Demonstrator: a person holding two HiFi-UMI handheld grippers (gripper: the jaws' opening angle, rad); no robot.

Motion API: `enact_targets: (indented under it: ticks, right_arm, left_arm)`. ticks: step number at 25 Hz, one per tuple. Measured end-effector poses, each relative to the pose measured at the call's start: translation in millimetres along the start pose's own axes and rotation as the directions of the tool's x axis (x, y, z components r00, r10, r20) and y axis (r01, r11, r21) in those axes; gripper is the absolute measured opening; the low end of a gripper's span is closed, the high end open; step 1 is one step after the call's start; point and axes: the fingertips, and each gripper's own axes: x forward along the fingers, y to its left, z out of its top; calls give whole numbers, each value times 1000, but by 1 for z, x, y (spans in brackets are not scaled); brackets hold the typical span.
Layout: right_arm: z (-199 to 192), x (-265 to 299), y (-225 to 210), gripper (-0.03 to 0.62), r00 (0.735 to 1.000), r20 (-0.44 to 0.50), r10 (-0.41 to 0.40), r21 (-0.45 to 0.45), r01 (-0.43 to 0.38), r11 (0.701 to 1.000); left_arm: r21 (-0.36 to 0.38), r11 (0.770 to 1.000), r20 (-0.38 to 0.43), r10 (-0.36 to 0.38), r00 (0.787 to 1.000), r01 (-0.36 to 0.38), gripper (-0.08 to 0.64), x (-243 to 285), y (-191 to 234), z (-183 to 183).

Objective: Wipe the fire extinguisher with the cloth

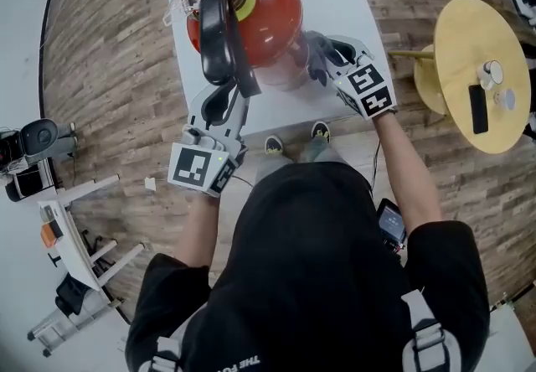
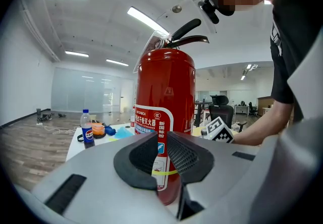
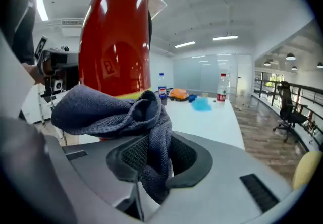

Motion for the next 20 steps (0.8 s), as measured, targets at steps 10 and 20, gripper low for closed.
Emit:
enact_targets:
  ticks: [10,20]
  right_arm:
    - [-93,-5,45,106,983,-152,98,174,-71,982]
    - [11,-139,64,109,985,168,-35,116,16,993]
  left_arm:
    - [-19,1000,-21,5,1000,-5,69,2,-7,-13]
    - [-41,998,9,-56,998,56,70,-18,-42,-26]
